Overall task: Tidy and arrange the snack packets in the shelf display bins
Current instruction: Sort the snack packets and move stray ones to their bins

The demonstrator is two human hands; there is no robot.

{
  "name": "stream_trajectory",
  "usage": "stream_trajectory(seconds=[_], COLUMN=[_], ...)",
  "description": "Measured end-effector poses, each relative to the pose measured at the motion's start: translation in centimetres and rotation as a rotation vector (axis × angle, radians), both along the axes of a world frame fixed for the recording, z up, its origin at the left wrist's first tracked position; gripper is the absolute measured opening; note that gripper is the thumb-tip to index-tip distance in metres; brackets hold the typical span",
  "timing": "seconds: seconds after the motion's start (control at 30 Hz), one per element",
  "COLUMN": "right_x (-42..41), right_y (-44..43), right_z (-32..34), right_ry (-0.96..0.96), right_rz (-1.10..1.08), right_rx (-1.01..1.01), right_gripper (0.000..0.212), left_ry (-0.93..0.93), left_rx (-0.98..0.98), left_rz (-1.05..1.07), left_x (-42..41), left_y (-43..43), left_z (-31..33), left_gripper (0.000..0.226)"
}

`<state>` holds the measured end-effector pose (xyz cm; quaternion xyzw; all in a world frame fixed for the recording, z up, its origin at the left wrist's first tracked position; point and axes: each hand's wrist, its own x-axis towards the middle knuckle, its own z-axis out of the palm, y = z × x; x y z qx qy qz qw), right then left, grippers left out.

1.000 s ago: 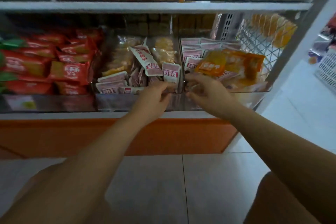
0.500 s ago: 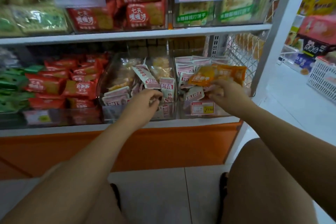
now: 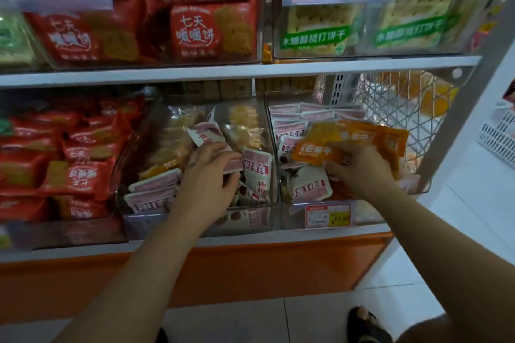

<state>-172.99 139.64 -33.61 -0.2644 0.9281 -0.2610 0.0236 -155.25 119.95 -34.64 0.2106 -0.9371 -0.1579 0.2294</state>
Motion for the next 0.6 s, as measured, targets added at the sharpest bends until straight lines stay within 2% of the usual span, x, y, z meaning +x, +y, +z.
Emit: stream_trajectory(seconds=[0.13,0.2,0.27,0.33,0.5,0.6], right_x=[0.5,1.5,2.7,3.5,3.7,3.4], right_y=[-0.5,-0.6,-0.9,-1.8,-7.6,-11.6], right_z=[1.1,2.3,3.5,4.0,3.6,4.0], right_ry=[0.126,0.171,0.071,-0.057,-0.135,-0.036], right_rz=[-0.067,-0.083,-0.049,0.017,0.145,0.250], right_rx=[-0.140,-0.306,-0.544,-0.699,-0.644,-0.487], right_gripper=[0.035,0.032,0.034,0.035,0.034,0.038], left_ry=[0.007,0.043,0.029,0.008,-0.009,0.049], left_rx=[-0.054,-0.059,-0.070,-0.087,-0.002,0.113], left_rz=[0.010,0.055,0.123,0.176,0.223,0.165], left_x=[-0.6,-0.7,-0.8,-1.0,-0.5,-0.3], left_y=[-0.4,-0.6,-0.9,-1.1,-1.3,-1.6], left_z=[-0.4,-0.3,0.0,0.3,1.0,1.2], left_gripper=[0.036,0.037,0.040,0.044,0.044,0.042])
